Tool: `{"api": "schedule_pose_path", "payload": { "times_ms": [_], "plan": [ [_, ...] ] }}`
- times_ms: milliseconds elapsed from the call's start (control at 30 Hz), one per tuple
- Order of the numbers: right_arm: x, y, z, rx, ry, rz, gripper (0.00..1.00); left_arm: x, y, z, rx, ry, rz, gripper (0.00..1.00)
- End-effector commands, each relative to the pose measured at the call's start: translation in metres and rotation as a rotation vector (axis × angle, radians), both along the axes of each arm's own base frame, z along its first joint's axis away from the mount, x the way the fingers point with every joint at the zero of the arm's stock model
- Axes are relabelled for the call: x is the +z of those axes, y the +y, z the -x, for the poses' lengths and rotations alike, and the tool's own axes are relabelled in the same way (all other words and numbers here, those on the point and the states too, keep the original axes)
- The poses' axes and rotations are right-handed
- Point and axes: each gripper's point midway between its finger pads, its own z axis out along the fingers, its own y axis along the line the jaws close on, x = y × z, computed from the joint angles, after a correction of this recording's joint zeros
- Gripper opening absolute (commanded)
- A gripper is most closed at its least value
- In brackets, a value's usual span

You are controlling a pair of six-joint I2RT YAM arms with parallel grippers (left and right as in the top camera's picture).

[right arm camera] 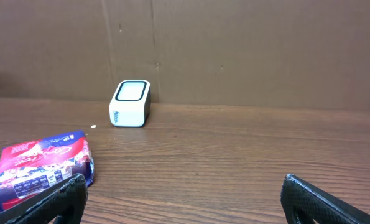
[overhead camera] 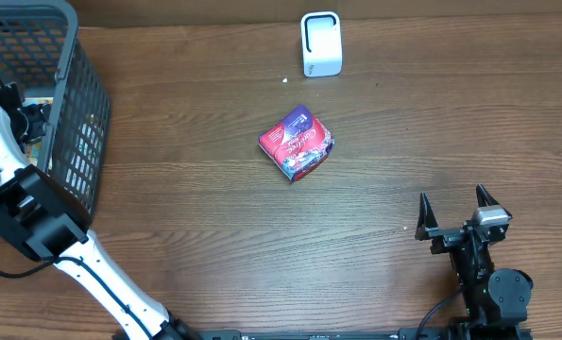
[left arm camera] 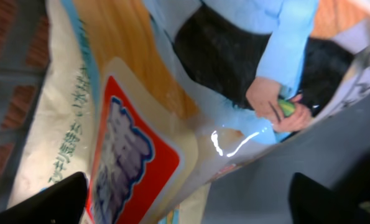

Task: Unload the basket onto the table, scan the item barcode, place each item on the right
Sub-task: 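Close the left gripper on the yellow-white pouch and lift it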

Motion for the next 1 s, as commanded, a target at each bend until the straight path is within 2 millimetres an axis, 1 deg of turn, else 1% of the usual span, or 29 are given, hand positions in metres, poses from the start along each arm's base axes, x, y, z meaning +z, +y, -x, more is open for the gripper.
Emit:
{"api": "schedule_pose_path", "payload": {
  "times_ms": [0,33,67,100,200,233,267,300,333,500,567,633,733,767,833,967],
  "plan": [
    [-0.002,-0.004,0.000,-0.018,-0.004,0.001,1.00,-0.017,-0.005,0.003,-0.018,0.036,0.009,0.79],
    [-0.002,-0.004,0.000,-0.018,-0.004,0.001,1.00,-0.020,-0.005,0.004,-0.018,0.041,0.012,0.64],
    [-0.002,-0.004,0.000,-0.018,-0.004,0.001,1.00,-0.024,-0.006,0.006,-0.018,0.046,0.017,0.58],
    [-0.002,-0.004,0.000,-0.018,-0.004,0.001,1.00,-0.027,-0.007,0.007,-0.018,0.051,0.020,0.57],
    [-0.002,-0.004,0.000,-0.018,-0.004,0.001,1.00,-0.032,-0.009,0.010,-0.016,0.065,0.027,0.57],
    [-0.002,-0.004,0.000,-0.018,-0.004,0.001,1.00,-0.033,-0.009,0.011,-0.016,0.067,0.029,0.54],
    [-0.002,-0.004,0.000,-0.018,-0.004,0.001,1.00,-0.033,-0.010,0.011,-0.016,0.070,0.031,0.38],
    [-0.002,-0.004,0.000,-0.018,-0.004,0.001,1.00,-0.033,-0.011,0.012,-0.016,0.074,0.034,0.19],
    [-0.002,-0.004,0.000,-0.018,-0.004,0.001,1.00,-0.033,-0.011,0.013,-0.016,0.077,0.036,0.04],
    [-0.002,-0.004,0.000,-0.018,-0.004,0.001,1.00,-0.031,-0.014,0.016,0.048,0.076,0.058,0.04],
    [-0.002,-0.004,0.000,-0.018,-0.004,0.001,1.00,-0.025,-0.015,0.017,0.090,0.067,0.065,0.04],
    [-0.002,-0.004,0.000,-0.018,-0.004,0.001,1.00,-0.013,-0.015,0.017,0.124,0.049,0.065,0.04],
    [-0.002,-0.004,0.000,-0.018,-0.004,0.001,1.00,0.016,-0.014,0.015,0.178,0.001,0.053,0.04],
    [-0.002,-0.004,0.000,-0.018,-0.004,0.001,1.00,0.030,-0.014,0.013,0.190,-0.026,0.048,0.04],
    [-0.002,-0.004,0.000,-0.018,-0.004,0.001,1.00,0.059,-0.016,0.009,0.188,-0.086,0.039,0.04],
    [-0.002,-0.004,0.000,-0.018,-0.004,0.001,1.00,0.128,-0.028,0.001,0.151,-0.242,0.031,0.04]
  ]
}}
